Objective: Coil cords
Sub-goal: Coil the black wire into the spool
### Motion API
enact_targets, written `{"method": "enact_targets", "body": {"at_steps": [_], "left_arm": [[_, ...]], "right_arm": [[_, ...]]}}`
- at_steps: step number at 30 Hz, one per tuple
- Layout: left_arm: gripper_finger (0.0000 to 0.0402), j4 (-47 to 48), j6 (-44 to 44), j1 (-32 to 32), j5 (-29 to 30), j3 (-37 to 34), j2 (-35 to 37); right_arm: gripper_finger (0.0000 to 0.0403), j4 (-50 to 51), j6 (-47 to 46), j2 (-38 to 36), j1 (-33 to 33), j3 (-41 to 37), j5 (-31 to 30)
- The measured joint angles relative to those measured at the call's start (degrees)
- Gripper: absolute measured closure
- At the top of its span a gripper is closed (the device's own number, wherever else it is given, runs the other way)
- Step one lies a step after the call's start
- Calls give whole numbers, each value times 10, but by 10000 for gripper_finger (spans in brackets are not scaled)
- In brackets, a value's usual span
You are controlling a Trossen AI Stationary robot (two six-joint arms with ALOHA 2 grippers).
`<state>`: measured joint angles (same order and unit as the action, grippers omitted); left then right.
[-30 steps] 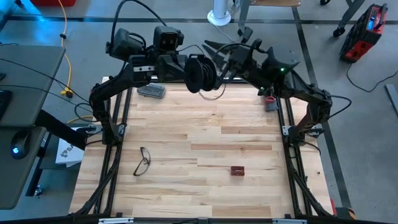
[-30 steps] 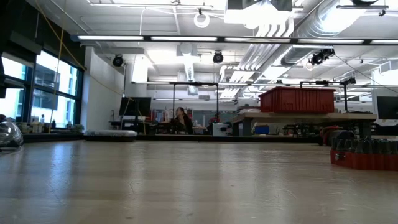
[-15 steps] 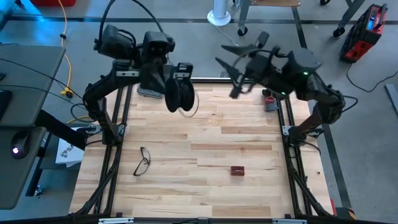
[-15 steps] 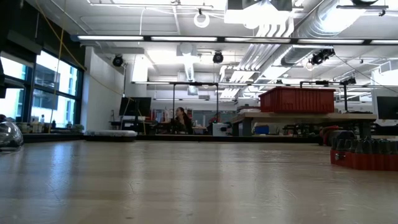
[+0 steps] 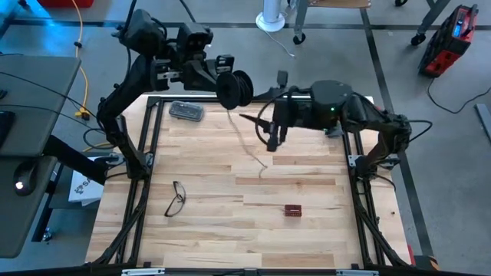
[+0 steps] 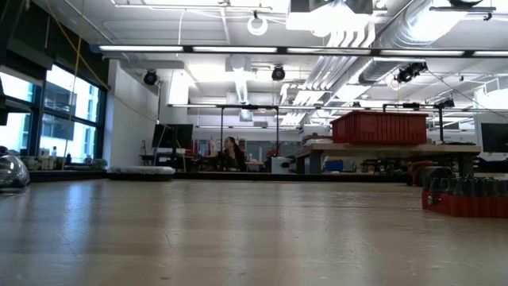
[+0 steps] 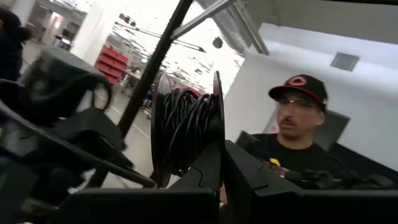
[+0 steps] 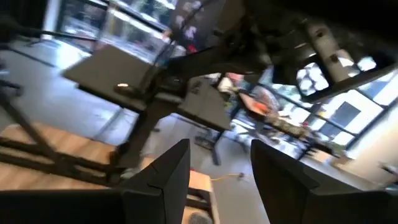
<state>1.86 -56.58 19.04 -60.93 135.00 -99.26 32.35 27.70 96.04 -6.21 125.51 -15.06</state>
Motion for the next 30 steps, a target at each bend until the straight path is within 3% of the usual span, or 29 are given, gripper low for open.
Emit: {"method": "enact_targets", "body": {"at_steps": [4,10,17,24,30], "left_arm": [[400,9,18,14,-11,-1,5],[401,59,92,21,-12,0,37],[401,199,246,24,67,0,86],[401,211,269,15,96,0,94],[401,210,274,16,105,0,94]], "right_arm": [[240,-32,5,12,8,1,-28],[240,-106,-57,35,20,1,36],[240,-117,-123,67,44,0,66],[240,-161,-121,89,52,2,102],[240,-160,-131,99,50,0,183]]}}
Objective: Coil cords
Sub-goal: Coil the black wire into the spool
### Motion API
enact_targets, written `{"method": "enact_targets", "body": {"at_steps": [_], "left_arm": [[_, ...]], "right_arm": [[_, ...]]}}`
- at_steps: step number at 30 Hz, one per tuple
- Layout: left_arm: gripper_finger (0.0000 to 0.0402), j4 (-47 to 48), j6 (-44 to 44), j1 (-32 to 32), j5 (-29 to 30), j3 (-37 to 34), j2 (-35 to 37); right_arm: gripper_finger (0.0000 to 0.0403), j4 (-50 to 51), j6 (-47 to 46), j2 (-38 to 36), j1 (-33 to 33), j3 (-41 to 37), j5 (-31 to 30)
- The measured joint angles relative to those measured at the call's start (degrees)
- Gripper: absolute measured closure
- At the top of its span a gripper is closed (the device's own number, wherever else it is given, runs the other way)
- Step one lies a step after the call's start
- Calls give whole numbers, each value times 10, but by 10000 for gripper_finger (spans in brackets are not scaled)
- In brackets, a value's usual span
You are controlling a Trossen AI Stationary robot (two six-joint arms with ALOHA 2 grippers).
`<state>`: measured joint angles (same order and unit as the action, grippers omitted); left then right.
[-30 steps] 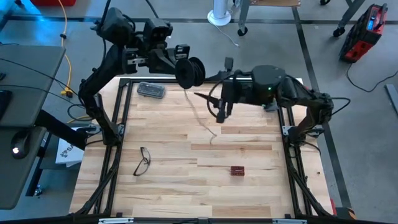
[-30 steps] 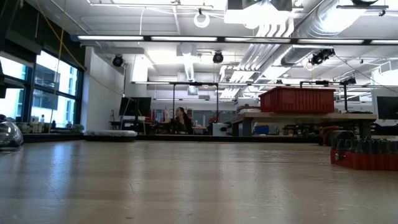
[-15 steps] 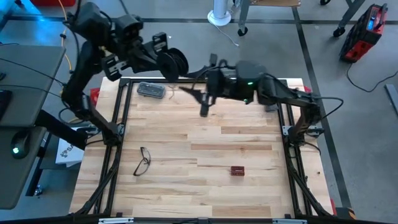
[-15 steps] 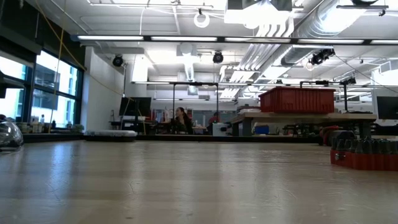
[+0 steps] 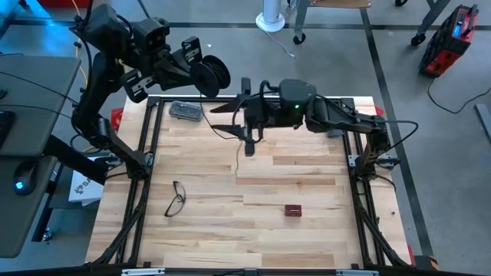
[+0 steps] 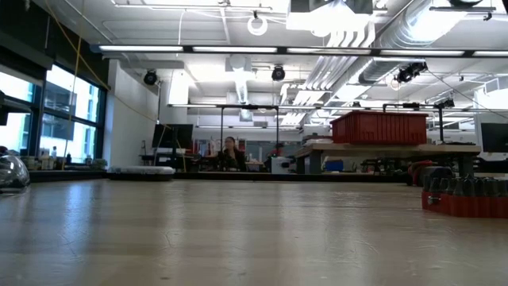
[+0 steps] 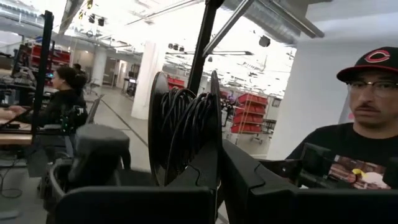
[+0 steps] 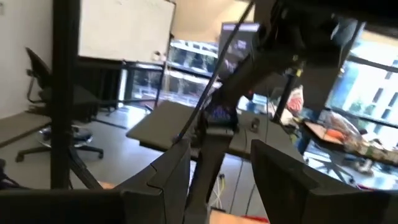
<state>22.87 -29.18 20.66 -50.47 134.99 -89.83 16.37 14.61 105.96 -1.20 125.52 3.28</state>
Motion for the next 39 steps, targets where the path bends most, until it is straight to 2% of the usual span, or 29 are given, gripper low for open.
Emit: {"method": "enact_targets", "body": {"at_steps": [5,10,16,18,21,28,39], "left_arm": [[401,1,0,0,0,0,-1],[401,5,3,0,0,0,-1],[401,5,2,-1,0,0,-1],[401,5,-1,-2,0,0,-1],[401,5,-1,-2,2,0,-2],[401,5,-1,-3,9,0,-6],[401,5,-1,-3,18,0,-6]], "right_arm": [[240,0,7,-5,1,1,16],[240,3,-20,-10,8,1,57],[240,-1,19,-11,8,1,-63],[240,4,16,-11,9,1,-53],[240,12,-4,-11,13,1,-2],[241,22,-7,-11,13,1,-1],[300,74,-7,-11,11,1,2]]}}
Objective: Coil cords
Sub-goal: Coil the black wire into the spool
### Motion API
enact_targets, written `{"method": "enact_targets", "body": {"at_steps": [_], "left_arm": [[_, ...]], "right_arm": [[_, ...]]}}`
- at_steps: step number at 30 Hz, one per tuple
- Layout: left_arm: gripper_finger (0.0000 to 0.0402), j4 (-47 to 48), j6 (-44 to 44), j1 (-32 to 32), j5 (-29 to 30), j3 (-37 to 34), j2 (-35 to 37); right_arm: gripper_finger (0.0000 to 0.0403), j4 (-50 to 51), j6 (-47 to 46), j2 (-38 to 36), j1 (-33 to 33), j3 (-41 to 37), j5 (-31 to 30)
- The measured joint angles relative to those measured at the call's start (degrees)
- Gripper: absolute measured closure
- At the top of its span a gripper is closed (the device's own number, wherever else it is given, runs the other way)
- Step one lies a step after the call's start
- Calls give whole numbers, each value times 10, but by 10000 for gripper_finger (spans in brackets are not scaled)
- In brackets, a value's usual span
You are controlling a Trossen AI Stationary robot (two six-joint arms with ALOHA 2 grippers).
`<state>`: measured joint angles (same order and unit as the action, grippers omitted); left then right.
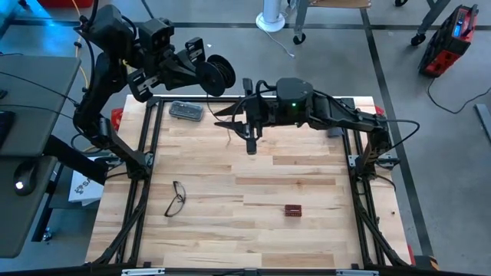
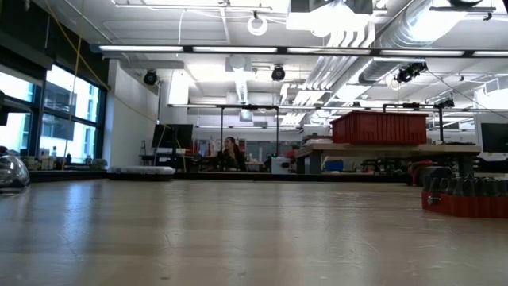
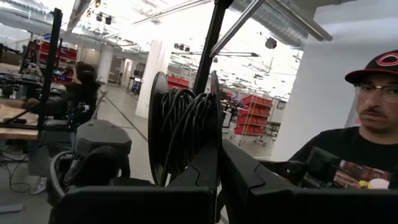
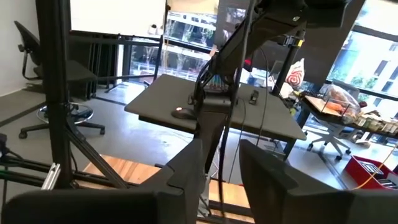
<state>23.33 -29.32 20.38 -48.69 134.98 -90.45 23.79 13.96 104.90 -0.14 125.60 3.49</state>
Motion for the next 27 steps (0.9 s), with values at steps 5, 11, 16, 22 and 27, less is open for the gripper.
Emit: {"method": "enact_targets", "body": {"at_steps": [5,11,16,22,27], "left_arm": [[401,0,0,0,0,0,0],[401,0,0,0,0,0,0],[401,30,0,12,0,0,2],[401,134,-6,39,21,0,13],[401,208,-31,51,43,0,21]], "right_arm": [[323,-5,0,0,0,0,0],[387,-1,15,0,0,0,-7],[401,47,16,-11,-13,0,-11],[402,126,40,-49,-40,0,-60],[402,172,61,-81,-44,0,-112]]}}
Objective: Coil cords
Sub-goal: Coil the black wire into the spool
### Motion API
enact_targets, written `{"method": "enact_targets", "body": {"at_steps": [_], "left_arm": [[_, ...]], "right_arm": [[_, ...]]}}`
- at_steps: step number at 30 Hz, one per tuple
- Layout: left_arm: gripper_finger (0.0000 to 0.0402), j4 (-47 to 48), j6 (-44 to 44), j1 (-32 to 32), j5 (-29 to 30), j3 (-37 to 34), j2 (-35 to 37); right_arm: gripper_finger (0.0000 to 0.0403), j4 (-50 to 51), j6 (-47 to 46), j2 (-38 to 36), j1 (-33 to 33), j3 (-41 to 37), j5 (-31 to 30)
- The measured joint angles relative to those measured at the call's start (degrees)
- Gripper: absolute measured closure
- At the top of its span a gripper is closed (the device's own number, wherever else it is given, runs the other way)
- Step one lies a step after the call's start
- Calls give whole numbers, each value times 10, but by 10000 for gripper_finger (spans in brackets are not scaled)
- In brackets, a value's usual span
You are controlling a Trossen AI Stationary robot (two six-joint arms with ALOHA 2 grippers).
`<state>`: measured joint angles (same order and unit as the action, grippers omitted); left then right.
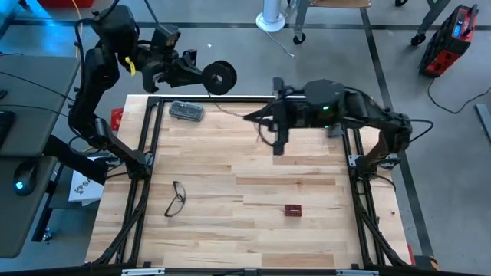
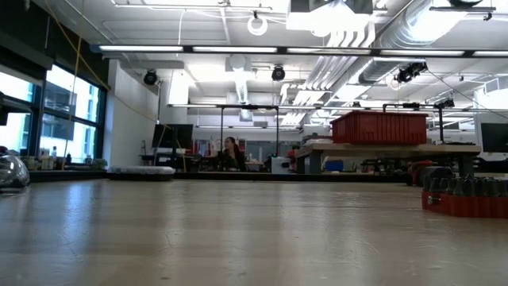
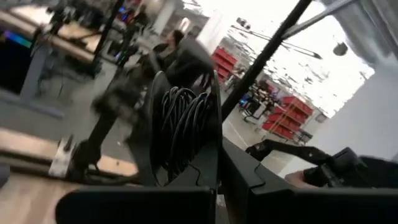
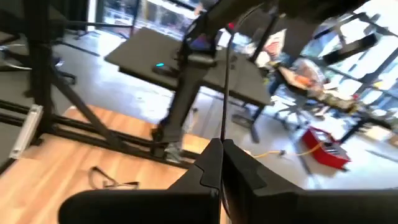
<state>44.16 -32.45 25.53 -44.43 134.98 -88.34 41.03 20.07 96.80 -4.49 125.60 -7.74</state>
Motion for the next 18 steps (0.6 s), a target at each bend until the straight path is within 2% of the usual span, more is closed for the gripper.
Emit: {"method": "enact_targets", "body": {"at_steps": [11,18], "left_arm": [[401,57,-138,-40,2,0,-6],[401,55,-188,-78,10,0,-28]], "right_arm": [[403,-24,56,-48,0,0,-58],[403,-49,89,-48,2,0,-60]]}}
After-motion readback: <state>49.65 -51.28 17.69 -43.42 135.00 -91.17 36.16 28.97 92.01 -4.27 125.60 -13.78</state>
